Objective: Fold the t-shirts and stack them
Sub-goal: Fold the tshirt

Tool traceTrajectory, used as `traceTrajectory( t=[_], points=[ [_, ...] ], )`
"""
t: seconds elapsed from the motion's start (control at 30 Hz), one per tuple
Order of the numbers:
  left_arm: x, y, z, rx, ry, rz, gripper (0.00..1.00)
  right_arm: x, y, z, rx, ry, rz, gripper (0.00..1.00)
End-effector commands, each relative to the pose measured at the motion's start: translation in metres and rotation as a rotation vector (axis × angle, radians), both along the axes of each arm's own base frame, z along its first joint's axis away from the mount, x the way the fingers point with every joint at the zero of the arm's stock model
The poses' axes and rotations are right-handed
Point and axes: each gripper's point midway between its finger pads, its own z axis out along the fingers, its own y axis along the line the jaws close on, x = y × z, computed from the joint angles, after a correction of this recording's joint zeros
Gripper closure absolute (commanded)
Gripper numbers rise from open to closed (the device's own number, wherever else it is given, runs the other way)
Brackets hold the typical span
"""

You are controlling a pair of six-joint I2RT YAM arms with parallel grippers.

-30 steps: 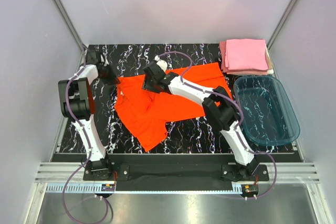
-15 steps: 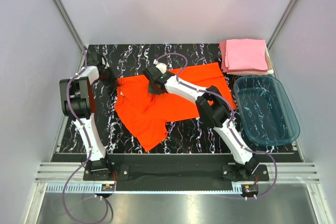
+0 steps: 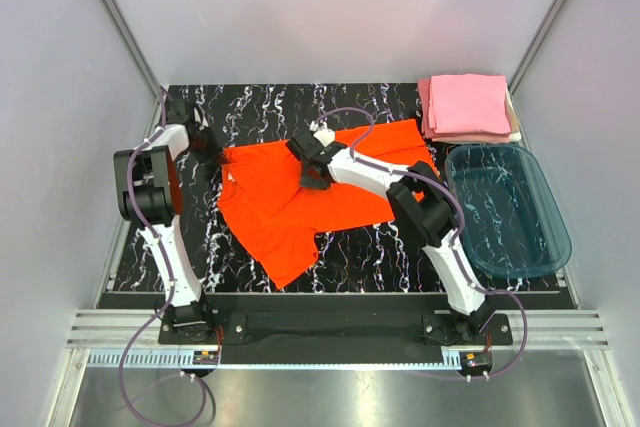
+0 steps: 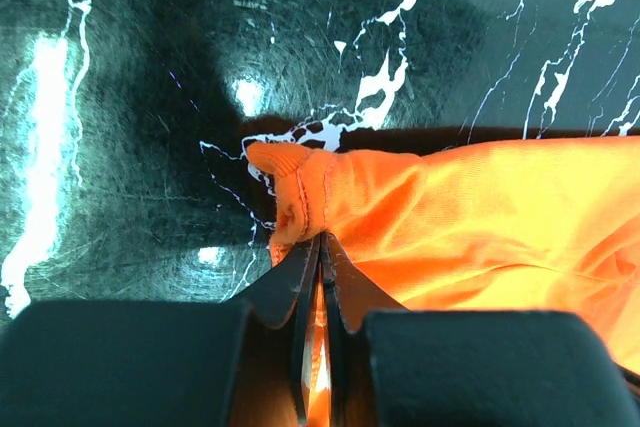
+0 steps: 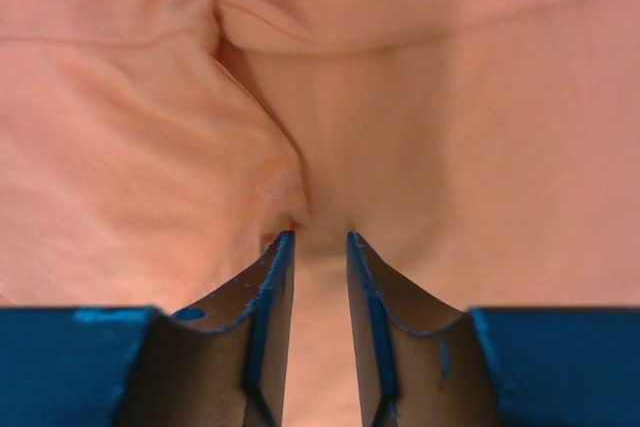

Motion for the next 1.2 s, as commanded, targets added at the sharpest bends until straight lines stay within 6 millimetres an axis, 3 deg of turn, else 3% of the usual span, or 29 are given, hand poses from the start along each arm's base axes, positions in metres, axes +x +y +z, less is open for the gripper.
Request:
traceTrajectory(
  t=[0.0, 0.2, 0.33, 0.5, 0.7, 0.73, 0.83, 0.97, 1.0, 1.07, 1.17],
  points=[
    [0.005, 0.013, 0.0, 0.069, -0.002, 0.004, 0.89, 0.001, 0.001, 0.039, 0.071, -0.046, -0.008, 0.64],
    [0.014, 0.012, 0.052, 0.081, -0.101, -0.001, 0.87, -0.009, -0.004, 0.065, 0.107, -0.057, 0.004, 0.59],
    [0.009, -0.003, 0.092, 0.038, -0.184, -0.049, 0.84, -0.014, -0.015, 0.089, 0.127, -0.083, 0.013, 0.54],
    [-0.015, -0.038, 0.11, -0.01, -0.212, -0.12, 0.84, -0.005, -0.065, 0.096, 0.078, -0.109, -0.033, 0.55],
    [-0.054, -0.068, 0.066, -0.075, -0.101, -0.141, 0.83, -0.007, -0.102, 0.119, 0.079, -0.149, -0.037, 0.54],
    [-0.062, -0.069, 0.051, -0.068, -0.06, -0.135, 0.83, -0.006, -0.108, 0.122, 0.079, -0.155, -0.046, 0.54],
    [-0.069, -0.067, 0.03, -0.03, -0.01, -0.141, 0.83, -0.007, -0.122, 0.135, 0.093, -0.189, -0.059, 0.54],
    [-0.067, -0.048, 0.007, 0.069, 0.054, -0.11, 0.83, -0.01, -0.135, 0.125, 0.087, -0.177, -0.075, 0.55],
    [-0.058, -0.042, 0.008, 0.103, 0.048, -0.104, 0.83, -0.011, -0.138, 0.123, 0.083, -0.173, -0.08, 0.55],
    [-0.058, -0.033, -0.014, 0.148, 0.121, -0.112, 0.83, -0.014, -0.146, 0.119, 0.078, -0.169, -0.092, 0.54],
    [-0.038, -0.022, -0.021, 0.194, 0.141, -0.126, 0.83, -0.019, -0.158, 0.121, 0.067, -0.178, -0.108, 0.55]
  ],
)
